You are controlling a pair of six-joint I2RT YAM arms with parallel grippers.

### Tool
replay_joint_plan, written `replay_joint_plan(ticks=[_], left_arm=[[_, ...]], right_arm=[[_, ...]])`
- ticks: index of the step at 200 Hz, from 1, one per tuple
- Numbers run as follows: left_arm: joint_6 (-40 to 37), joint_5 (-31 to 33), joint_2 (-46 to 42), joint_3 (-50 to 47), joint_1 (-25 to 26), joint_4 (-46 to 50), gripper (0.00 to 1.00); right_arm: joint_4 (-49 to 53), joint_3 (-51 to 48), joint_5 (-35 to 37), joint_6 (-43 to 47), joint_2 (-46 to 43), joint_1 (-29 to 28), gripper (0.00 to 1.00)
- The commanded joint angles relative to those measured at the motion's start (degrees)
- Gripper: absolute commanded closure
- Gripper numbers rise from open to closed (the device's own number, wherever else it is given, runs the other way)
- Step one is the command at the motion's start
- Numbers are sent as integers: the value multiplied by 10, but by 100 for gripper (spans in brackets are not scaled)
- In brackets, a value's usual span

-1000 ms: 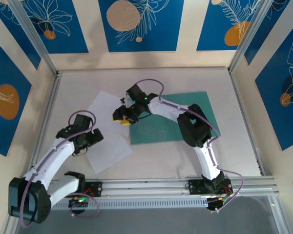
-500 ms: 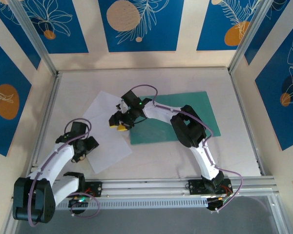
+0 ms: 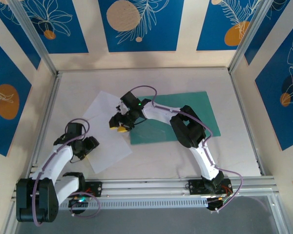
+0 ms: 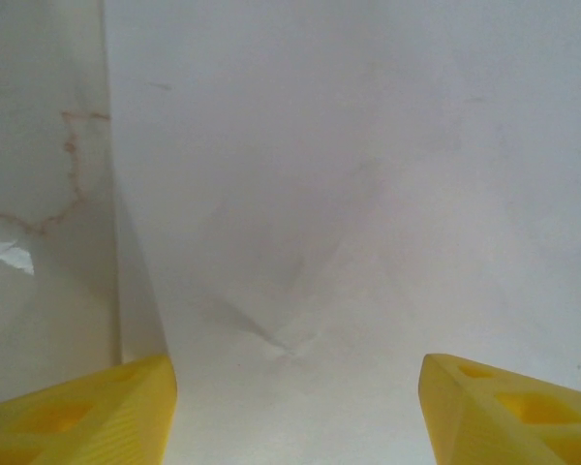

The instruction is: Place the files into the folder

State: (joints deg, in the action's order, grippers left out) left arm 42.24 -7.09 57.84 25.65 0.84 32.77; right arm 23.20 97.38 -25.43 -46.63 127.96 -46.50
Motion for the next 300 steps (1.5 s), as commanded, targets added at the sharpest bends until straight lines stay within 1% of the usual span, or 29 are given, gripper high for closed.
replay_joint_plan(ticks=[1, 16, 29, 56, 83, 118, 136, 160, 190, 214, 257, 282, 300], left_arm=[[-17, -24, -3, -4, -10, -5, 32], [-18, -18, -2, -3, -12, 2, 27], [-16, 1, -2, 3, -12, 18, 22], [-7, 34, -7, 4, -13, 35, 19], [-3, 32, -4, 2, -13, 35, 19], [-6, 27, 7, 3, -13, 34, 26], [-6, 27, 10, 4, -14, 33, 26], [-8, 16, 11, 1, -15, 25, 26], [-12, -18, 27, 1, -23, 7, 22], [-18, -35, 44, 2, -34, -4, 21], [-21, -49, 41, -1, -42, -15, 19], [-22, -67, 37, -6, -45, -25, 14], [-22, -81, 26, -11, -46, -35, 7]], right_arm=[[16, -2, 3, 3, 15, -4, 43], [19, -2, 3, 3, 18, -4, 43], [22, -4, 4, 5, 18, -4, 43], [21, -13, 9, 5, 15, -5, 43], [16, -21, 8, 1, 16, -5, 43], [13, -23, 4, 0, 19, -9, 43], [10, -26, 6, -2, 19, -12, 43], [10, -27, 2, -5, 25, -14, 43], [25, -23, 7, -2, 28, -17, 42], [27, -29, 14, -4, 28, -17, 43], [18, -45, 20, -18, 28, -20, 43], [17, -49, 24, -24, 28, -23, 43], [12, -53, 22, -33, 29, -25, 43]])
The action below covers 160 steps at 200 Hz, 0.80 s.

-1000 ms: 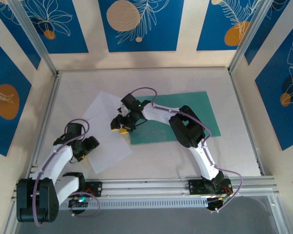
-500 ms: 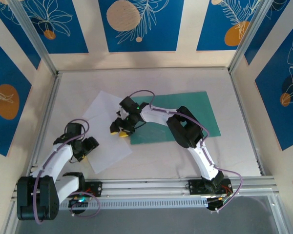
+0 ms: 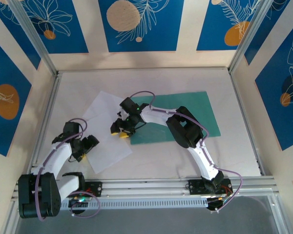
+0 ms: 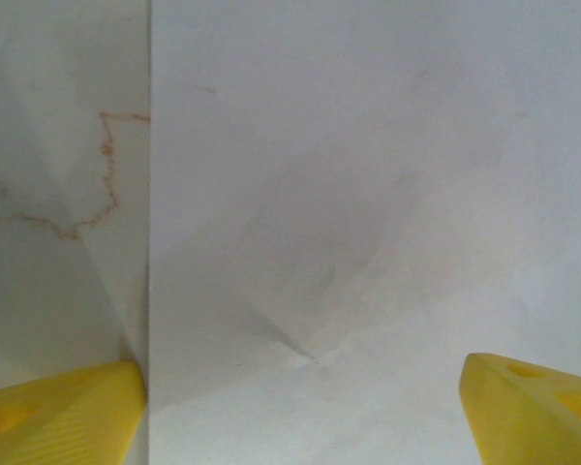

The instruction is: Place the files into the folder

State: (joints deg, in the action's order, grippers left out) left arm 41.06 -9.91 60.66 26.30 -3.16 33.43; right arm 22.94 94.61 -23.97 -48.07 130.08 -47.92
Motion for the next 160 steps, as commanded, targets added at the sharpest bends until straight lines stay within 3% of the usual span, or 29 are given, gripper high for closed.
replay_joint_plan(ticks=[1, 20, 61, 103, 160], left_arm=[[-10, -54, -2, -18, -6, -42, 7], [-10, -61, -18, -24, -7, -47, 0], [-9, -69, -24, -26, -11, -50, 0], [-7, -79, -35, -28, -17, -52, 7], [-4, -72, -46, -29, -23, -47, 10]], right_arm=[[14, -25, 8, -19, 8, -11, 43], [6, -32, 6, -28, 8, -13, 43], [-12, -43, -1, -42, 7, -14, 43], [-34, -59, -10, -57, 6, -16, 43], [-46, -65, -15, -66, 6, -16, 43]])
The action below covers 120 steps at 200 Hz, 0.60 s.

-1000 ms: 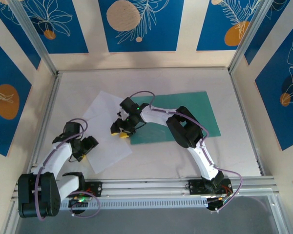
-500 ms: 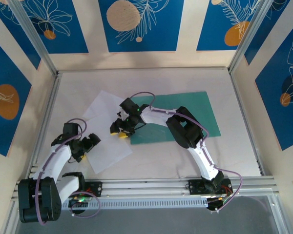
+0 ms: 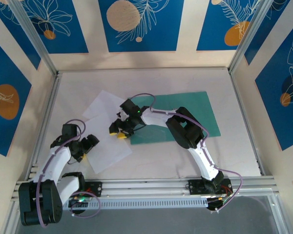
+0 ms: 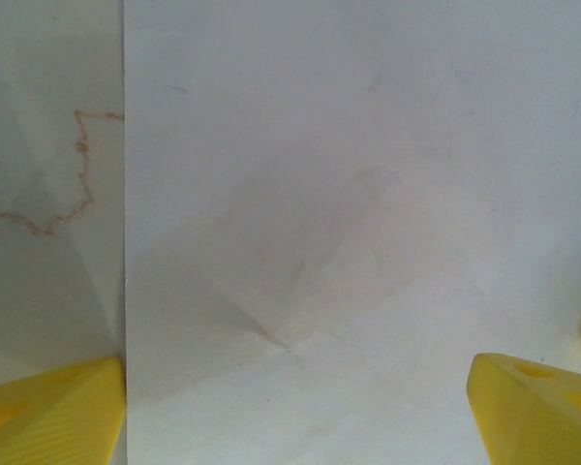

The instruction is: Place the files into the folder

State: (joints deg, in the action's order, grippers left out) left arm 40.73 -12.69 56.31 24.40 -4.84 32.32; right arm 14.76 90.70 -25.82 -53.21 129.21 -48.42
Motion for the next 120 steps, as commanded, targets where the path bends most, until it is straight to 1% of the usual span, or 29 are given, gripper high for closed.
replay_joint_plan(ticks=[1, 55, 120], left_arm=[[0, -45, -2, -10, -6, -36, 10], [5, -65, -8, -16, -12, -51, 10], [12, -88, -35, -24, -22, -66, 10]], right_arm=[[36, -27, 4, -14, 15, -11, 43], [29, -30, -2, -19, 14, -11, 43], [17, -35, -8, -27, 14, -10, 43]])
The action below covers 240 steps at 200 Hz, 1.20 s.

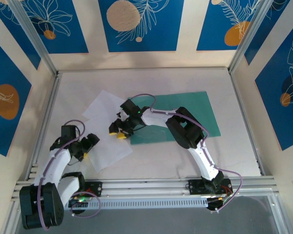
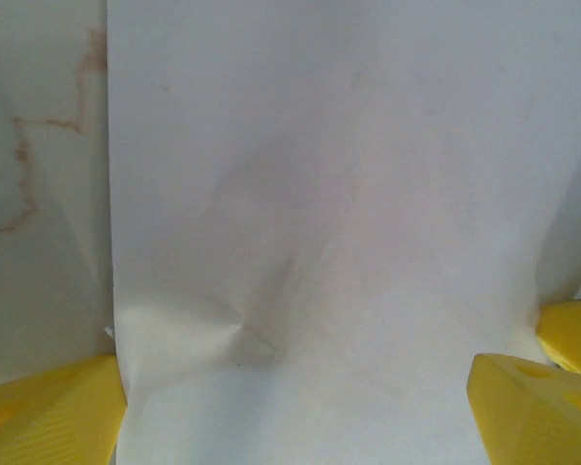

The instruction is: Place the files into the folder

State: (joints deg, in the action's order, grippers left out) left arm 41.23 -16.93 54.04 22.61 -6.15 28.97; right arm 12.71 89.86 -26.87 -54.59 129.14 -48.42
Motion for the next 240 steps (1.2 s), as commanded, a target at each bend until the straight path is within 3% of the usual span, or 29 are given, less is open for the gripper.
replay_joint_plan(ticks=[1, 139, 240], left_arm=[[7, -46, -12, -7, -9, -33, 10], [-7, -14, 31, -2, -20, -26, 4], [-11, -22, 44, -2, -21, -37, 5]], right_arm=[[38, -26, 2, -13, 15, -10, 43], [213, 73, 66, 87, -50, 13, 42], [260, 106, 126, 122, -13, 4, 42]])
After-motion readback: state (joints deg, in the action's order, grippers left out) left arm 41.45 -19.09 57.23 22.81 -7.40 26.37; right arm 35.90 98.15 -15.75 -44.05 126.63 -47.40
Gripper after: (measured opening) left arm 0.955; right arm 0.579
